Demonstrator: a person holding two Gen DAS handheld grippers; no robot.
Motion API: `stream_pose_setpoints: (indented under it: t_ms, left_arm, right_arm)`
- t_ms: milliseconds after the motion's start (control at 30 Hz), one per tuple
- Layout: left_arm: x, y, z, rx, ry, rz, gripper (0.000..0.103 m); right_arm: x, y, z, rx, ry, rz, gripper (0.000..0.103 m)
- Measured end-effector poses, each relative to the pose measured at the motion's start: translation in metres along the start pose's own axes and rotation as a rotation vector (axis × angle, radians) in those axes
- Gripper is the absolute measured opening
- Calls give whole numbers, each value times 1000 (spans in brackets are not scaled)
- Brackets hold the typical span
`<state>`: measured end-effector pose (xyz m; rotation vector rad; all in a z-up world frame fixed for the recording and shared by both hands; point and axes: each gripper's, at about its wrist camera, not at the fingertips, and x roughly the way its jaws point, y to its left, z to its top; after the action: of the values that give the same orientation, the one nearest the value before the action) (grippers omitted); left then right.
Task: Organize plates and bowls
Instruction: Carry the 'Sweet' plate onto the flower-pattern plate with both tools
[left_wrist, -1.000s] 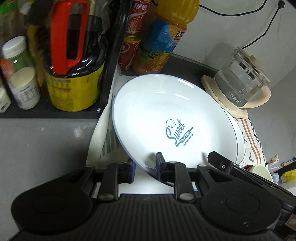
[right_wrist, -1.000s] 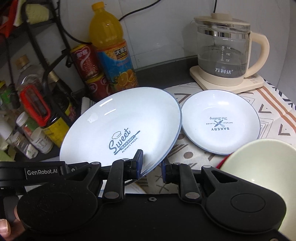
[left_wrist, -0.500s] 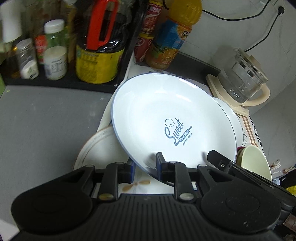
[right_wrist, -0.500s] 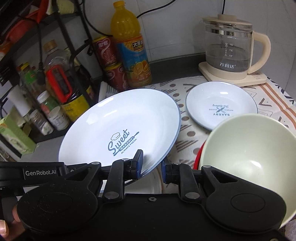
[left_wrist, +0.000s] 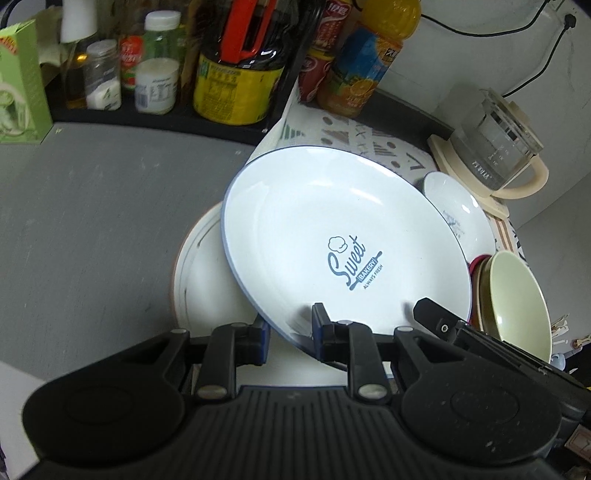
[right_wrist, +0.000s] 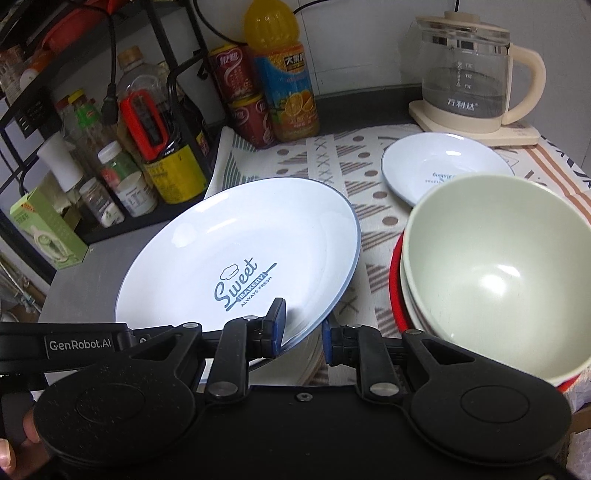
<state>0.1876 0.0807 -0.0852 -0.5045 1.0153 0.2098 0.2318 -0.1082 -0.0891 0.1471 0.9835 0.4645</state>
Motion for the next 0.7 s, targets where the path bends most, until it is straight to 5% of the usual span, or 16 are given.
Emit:
stream_pose_setpoints:
  t_ms: [700]
  left_arm:
    - [4,3,-30,-67,49,25,24]
  right_arm:
    - [4,-5,-14,-58,60,24,20]
